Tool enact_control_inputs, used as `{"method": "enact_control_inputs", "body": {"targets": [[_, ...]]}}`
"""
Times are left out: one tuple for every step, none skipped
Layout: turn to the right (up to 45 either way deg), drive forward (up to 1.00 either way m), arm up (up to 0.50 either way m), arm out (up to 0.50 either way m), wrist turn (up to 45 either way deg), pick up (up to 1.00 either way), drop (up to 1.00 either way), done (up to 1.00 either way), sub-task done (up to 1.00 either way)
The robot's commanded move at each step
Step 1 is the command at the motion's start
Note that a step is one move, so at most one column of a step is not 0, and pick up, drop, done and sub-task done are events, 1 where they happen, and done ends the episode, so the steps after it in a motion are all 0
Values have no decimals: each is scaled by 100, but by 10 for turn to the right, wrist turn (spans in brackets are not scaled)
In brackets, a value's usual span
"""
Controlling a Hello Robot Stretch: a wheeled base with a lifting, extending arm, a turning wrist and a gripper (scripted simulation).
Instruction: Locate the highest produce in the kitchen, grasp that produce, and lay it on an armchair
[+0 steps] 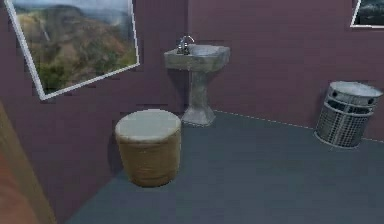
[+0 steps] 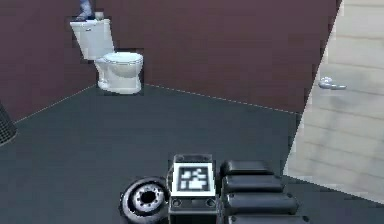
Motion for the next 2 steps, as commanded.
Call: {"method": "enact_control_inputs", "body": {"targets": [[-450,0,0,0,0,0,0,0,0],[-120,0,0,0,0,0,0,0,0]]}}
